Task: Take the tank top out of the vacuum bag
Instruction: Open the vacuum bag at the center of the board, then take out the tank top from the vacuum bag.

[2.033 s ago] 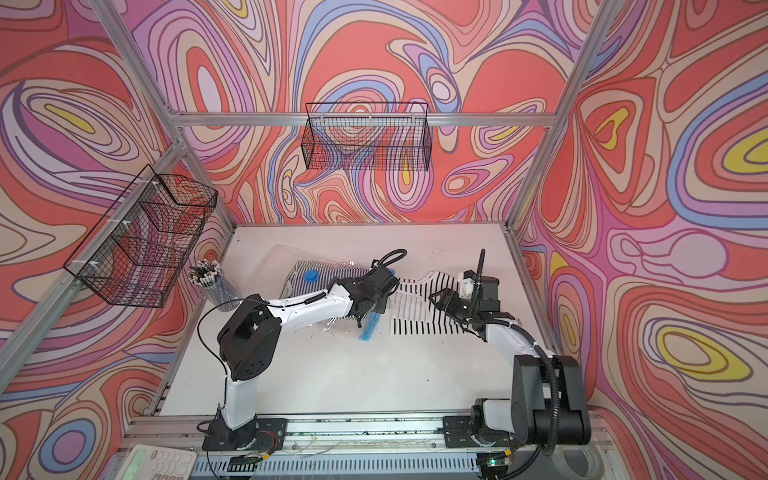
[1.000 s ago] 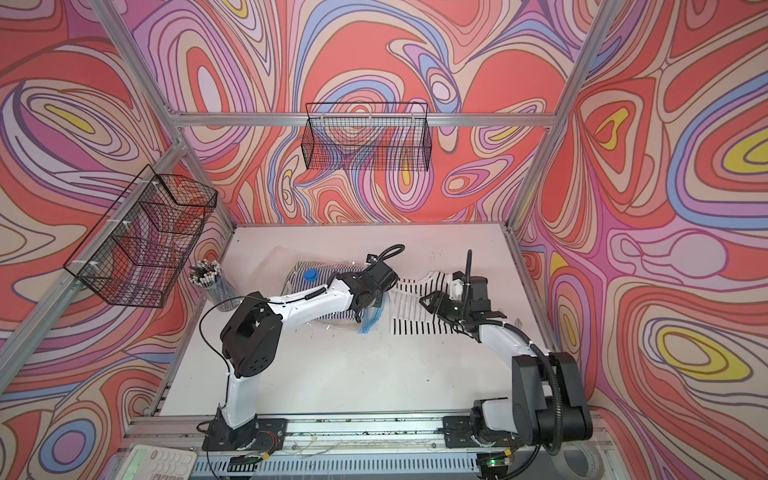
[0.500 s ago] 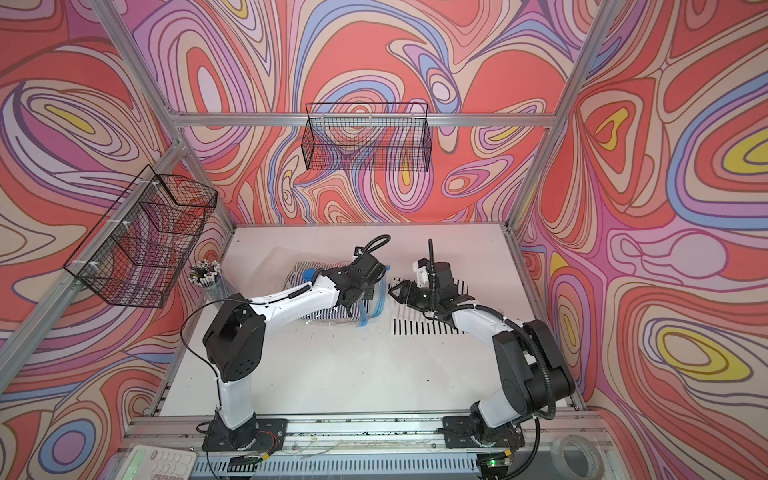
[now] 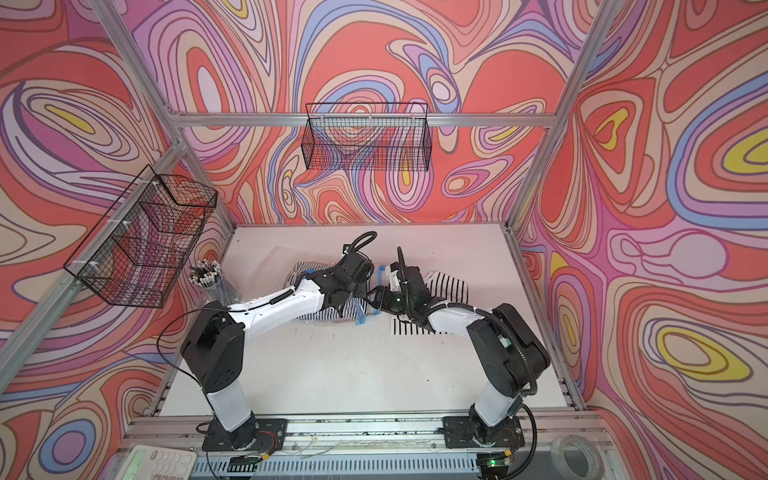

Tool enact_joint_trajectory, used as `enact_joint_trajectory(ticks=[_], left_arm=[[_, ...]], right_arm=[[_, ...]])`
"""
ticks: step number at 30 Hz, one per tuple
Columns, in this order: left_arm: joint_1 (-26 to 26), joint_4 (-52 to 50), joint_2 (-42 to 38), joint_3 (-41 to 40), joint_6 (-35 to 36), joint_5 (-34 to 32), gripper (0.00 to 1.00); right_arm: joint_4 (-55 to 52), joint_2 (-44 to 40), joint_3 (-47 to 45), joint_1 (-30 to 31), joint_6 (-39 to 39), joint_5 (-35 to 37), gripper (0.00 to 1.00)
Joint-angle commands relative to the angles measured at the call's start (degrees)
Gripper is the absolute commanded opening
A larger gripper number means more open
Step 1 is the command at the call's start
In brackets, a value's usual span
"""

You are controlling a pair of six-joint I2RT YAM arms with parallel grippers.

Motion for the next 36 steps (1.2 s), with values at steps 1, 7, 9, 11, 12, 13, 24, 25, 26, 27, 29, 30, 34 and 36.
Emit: enact_joint_trajectory(ticks=[1,7,9,11,12,13,24,25,26,27,29,30,34,36], left_arm=[[0.2,2.2,-2.0,-1.2,-0.9,0.0,0.00],[0.2,1.5,-1.0,0.2,1.8,-0.7,0.00],[0.2,1.0,-1.4,-0.1,1.7,-0.7,0.00],[0.2,1.6,-2.3,-1.4,0.7,-1.0,0.00],[0.2,2.1,-2.8,-2.2,0.4,-0.9,0.00],[0.2,2.7,-3.2,-2.9,0.1,-0.7,0.00],[0.2,4.6,-3.7,-4.3,-0.2,-0.5,0.00],[0.2,4.8,-3.5,-4.4,-0.1,-0.4,0.00],[0.2,4.7,-3.4,-4.3,-0.3,-0.2,0.00],[0.2,4.8,-3.2,-4.3,-0.5,-0.1,0.00],[0.2,4.9,-2.7,-4.3,-0.7,0.4,0.00],[0.2,4.9,-2.5,-4.2,-0.7,0.7,0.00],[0.2,4.9,-2.6,-4.4,-1.2,0.8,0.00],[0.2,5.3,-2.8,-5.0,-1.4,0.3,0.00]], right_arm=[[2.3,2.2,1.2,1.0,0.8,1.9,0.54],[1.7,4.2,2.2,1.0,-1.6,2.3,0.54],[1.2,5.7,2.8,1.0,-2.4,2.4,0.54],[0.2,6.4,3.3,1.1,-3.3,3.2,0.54],[0.2,6.7,3.4,1.1,-3.7,3.8,0.54],[0.1,7.1,3.4,1.0,-3.9,4.3,0.54],[4.1,12.0,4.3,1.0,-2.2,2.4,0.53],[4.7,12.1,4.2,1.1,-2.0,2.4,0.53],[5.3,12.2,4.2,1.1,-1.7,2.3,0.52],[6.1,12.4,4.3,1.1,-1.3,1.9,0.52],[7.0,12.7,4.8,1.1,-0.4,1.1,0.48],[7.4,13.0,5.2,1.0,0.1,0.6,0.47],[9.8,13.6,6.0,1.1,2.2,-1.4,0.36],[10.8,14.0,6.2,1.1,2.5,-2.2,0.36]])
